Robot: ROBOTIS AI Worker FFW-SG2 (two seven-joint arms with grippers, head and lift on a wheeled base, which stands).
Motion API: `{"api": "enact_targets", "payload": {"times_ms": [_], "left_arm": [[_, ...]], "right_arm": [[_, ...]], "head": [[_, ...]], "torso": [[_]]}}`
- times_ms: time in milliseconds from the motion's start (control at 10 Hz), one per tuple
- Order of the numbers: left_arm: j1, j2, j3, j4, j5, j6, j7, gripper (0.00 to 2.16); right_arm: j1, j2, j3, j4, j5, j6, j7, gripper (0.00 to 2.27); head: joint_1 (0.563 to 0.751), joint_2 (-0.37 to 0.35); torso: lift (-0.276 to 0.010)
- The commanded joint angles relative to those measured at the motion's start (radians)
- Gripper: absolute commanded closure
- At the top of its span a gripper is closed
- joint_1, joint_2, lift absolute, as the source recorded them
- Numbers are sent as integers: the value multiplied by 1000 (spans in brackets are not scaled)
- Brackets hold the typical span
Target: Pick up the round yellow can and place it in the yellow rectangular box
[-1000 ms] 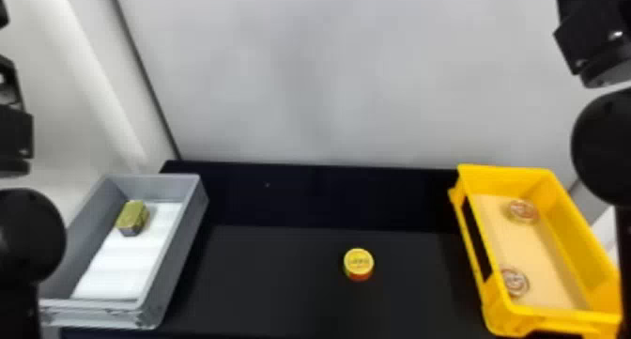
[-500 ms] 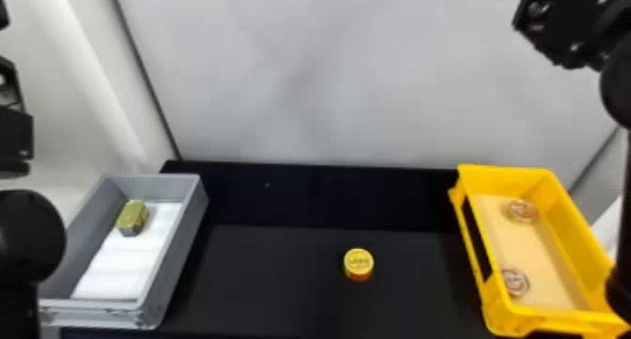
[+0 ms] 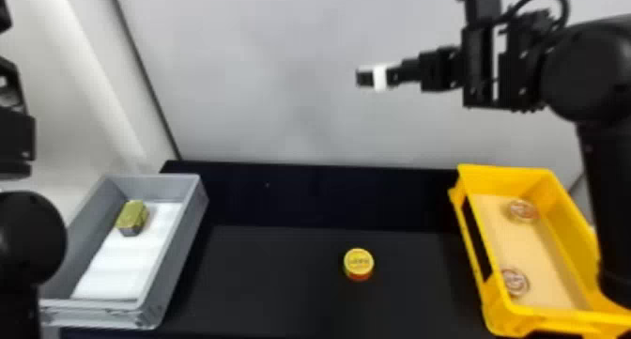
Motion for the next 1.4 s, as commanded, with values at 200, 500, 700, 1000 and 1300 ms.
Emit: {"api": "enact_targets", "payload": {"times_ms": [200,500,700,1000,1300], "left_arm": [[-5,-4,-10,0,-1,4,0,88],[-9,-7,-15,1,-1,6,0,90],[-13,-8,-19,3,-1,6,-2,90],[-13,-10,-19,3,-1,6,-2,90],[-13,-11,-21,8,-2,0,-2,88]], "right_arm": [[56,7,124,199,503,-50,478,108],[101,5,98,280,546,-121,498,110],[132,13,96,348,649,-156,543,108],[153,19,94,440,664,-198,596,108],[176,33,140,509,634,-260,615,98]], "head": [[694,54],[694,54],[694,54],[694,54],[694,54]], "torso": [[-3],[-3],[-3],[-3],[-3]]}}
